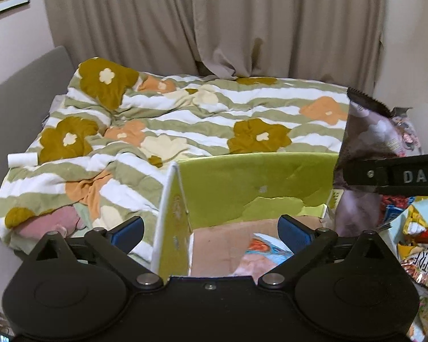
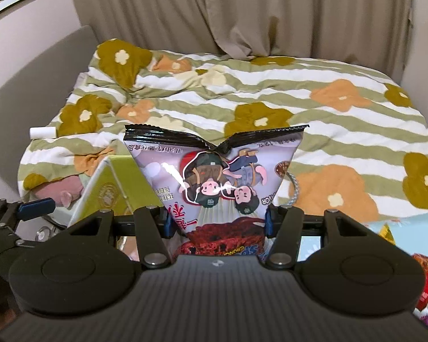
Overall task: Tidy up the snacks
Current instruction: 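Carry both bags to the yellow box and open both tools to drop them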
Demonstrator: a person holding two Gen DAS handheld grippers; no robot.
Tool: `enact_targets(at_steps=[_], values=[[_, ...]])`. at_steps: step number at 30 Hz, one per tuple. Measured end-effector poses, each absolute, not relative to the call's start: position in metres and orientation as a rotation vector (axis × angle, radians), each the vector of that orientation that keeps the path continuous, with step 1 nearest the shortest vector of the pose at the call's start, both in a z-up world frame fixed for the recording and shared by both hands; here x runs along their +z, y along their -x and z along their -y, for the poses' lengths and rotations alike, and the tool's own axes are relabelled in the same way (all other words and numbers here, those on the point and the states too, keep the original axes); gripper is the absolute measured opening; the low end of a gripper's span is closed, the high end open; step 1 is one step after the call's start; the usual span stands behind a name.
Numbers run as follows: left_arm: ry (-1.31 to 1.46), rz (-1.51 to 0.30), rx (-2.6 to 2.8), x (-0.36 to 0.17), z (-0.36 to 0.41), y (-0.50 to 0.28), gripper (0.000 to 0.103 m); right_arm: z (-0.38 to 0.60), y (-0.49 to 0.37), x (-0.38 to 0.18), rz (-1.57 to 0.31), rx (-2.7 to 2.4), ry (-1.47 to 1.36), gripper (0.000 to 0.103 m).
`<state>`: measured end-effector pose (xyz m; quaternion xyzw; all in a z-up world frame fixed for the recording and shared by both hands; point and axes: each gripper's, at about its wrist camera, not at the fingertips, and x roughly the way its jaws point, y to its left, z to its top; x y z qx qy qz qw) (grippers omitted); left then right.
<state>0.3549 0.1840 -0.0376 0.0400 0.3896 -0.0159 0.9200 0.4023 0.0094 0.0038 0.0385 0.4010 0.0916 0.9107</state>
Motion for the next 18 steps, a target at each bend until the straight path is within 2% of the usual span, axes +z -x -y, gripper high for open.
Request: enact_targets(at_steps=[10, 11, 14, 18], values=[[-0.068, -0.796, 0.005, -0.036, -0.19, -0.349, 0.102, -0.025, -0.429, -0.016, -0.918, 0.269, -0.082, 0.07], [-0.065, -0.798, 0.007, -0.037, -0.191, -0.348, 0.102, -0.026, -0.432, -0.02, -0.927, 0.265, -0.081, 0.072], [-0.062, -0.803, 0.01, -0.038, -0.191, -0.347, 0.102, -0.029, -0.435, -0.028, -0.939, 0.235, -0.051, 0.103], [-0.072, -0.806, 0.014, -0.041, -0.19, -0.342, 0.102, -0.026, -0.43, -0.031, -0.919, 0.233, -0.058, 0.103]])
